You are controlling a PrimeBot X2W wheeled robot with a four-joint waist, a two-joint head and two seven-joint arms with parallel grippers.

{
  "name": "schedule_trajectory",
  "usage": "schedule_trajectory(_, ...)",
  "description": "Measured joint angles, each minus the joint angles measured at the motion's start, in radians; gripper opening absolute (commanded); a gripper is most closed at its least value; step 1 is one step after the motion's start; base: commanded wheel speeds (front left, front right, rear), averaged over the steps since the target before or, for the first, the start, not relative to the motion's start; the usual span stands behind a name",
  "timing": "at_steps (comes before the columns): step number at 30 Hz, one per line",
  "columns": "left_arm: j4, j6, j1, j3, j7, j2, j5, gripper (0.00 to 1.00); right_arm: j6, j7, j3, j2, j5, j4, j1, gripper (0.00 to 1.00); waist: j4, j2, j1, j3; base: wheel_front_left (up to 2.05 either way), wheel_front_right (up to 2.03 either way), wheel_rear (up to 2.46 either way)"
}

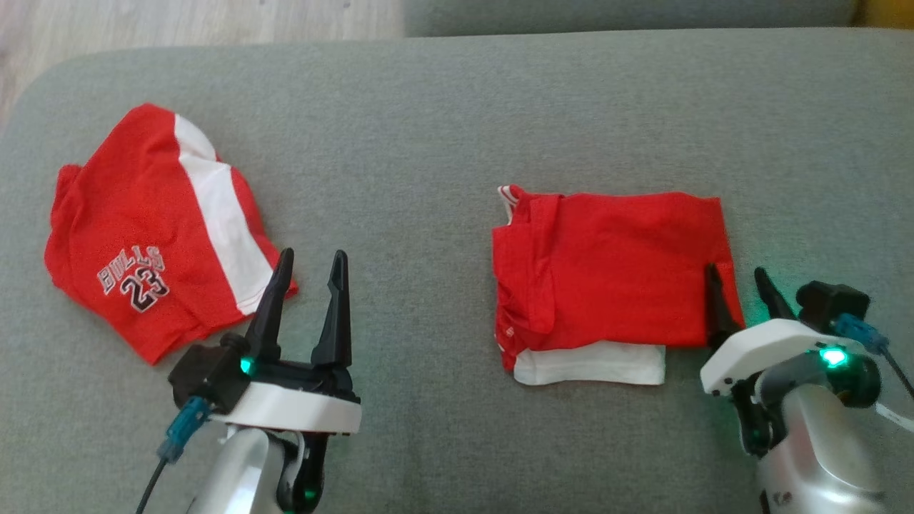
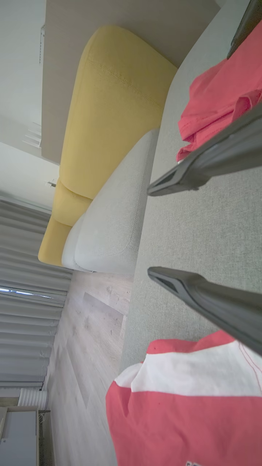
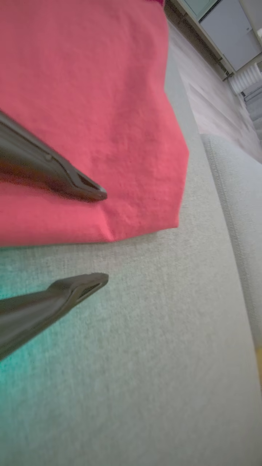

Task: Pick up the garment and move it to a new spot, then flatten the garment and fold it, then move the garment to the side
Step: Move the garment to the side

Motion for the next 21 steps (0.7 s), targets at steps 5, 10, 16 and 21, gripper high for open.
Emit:
schedule_trajectory(5, 0.002, 0.000, -0.004, -0.002, 0.000, -0.001, 0.000, 1.00, 0.000, 0.007, 0.040, -0.001, 0.048, 0.081, -0.041, 1.00, 0.017, 0.0000, 0.0000, 0.017, 0.00, 0.00, 0.00)
schedule_trajectory(10, 0.005, 0.000, -0.006, -0.002, 0.000, -0.001, -0.003, 1.00, 0.000, -0.008, 0.062, -0.003, 0.055, 0.132, -0.080, 0.00, 0.012, 0.0000, -0.0001, 0.019, 0.00, 0.00, 0.00)
schedule_trajectory(16, 0.004, 0.000, -0.009, -0.002, 0.000, 0.000, -0.002, 1.00, 0.000, -0.043, 0.081, -0.002, -0.013, 0.160, -0.096, 0.00, -0.014, 0.0000, -0.0001, 0.004, 0.00, 0.00, 0.00)
schedule_trajectory(21, 0.003, 0.000, -0.009, -0.005, 0.000, 0.002, -0.002, 1.00, 0.000, -0.047, 0.077, -0.005, -0.114, 0.142, -0.121, 0.00, -0.051, 0.0000, -0.0001, -0.016, 0.00, 0.00, 0.00)
